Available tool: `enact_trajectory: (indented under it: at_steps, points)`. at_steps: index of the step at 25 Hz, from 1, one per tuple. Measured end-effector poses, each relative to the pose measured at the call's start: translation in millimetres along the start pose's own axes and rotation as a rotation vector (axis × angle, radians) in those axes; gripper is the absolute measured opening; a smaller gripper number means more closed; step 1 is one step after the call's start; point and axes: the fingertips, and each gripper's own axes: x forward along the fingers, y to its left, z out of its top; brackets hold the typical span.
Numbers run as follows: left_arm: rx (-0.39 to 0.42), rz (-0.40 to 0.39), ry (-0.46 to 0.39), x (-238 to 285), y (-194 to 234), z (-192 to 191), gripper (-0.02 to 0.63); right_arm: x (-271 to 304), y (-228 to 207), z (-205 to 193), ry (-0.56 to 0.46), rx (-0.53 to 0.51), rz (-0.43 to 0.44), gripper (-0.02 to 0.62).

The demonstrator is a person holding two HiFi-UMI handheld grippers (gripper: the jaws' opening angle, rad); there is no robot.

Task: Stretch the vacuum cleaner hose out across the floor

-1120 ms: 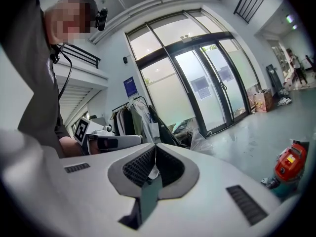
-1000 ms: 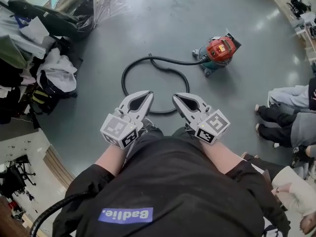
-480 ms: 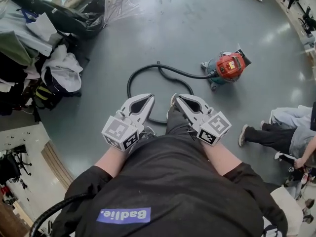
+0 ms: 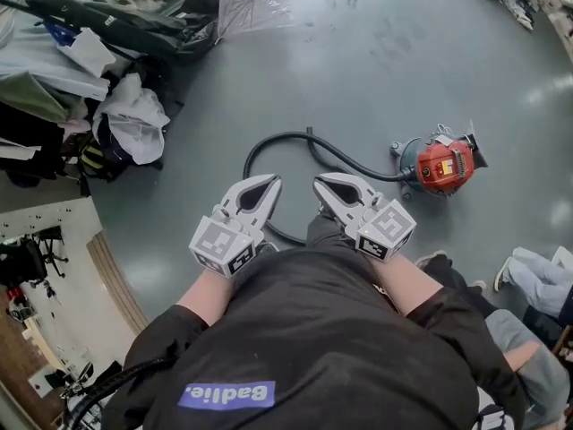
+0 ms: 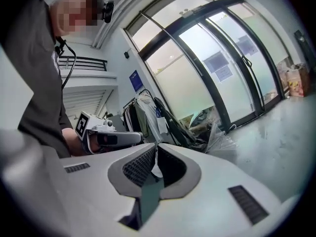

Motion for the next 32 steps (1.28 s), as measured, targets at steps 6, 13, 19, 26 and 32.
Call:
enact_trajectory:
  at_steps: [6,13,19,26,32]
  points:
    - [-0.039,0.065,0.025,43.0,40.9,-5.2,0.005,24.6,-67.5,-3.9,0.056,0.055,0.007,0.005]
    - [-0.019,0.065,0.027,36.8,99.7,-43.7,0.005,82.1,-95.6,-41.3,0.093,0.056,-0.044,0.005]
    - [0.037,0.080,0.055,14.8,152.4,-105.9,0.005,142.8,-93.2,-96.4,0.098,0.051,-0.064,0.006]
    - [0.052,0.107,0.114,16.2,218.4,-210.0,0.008,193.3,-146.4,-195.0,0.178,0.047,-0.085,0.029]
    - [0.016,0.144,0.126,48.9,281.2,-306.5,0.008,247.3,-211.8,-280.6,0.207,0.030,-0.075,0.058]
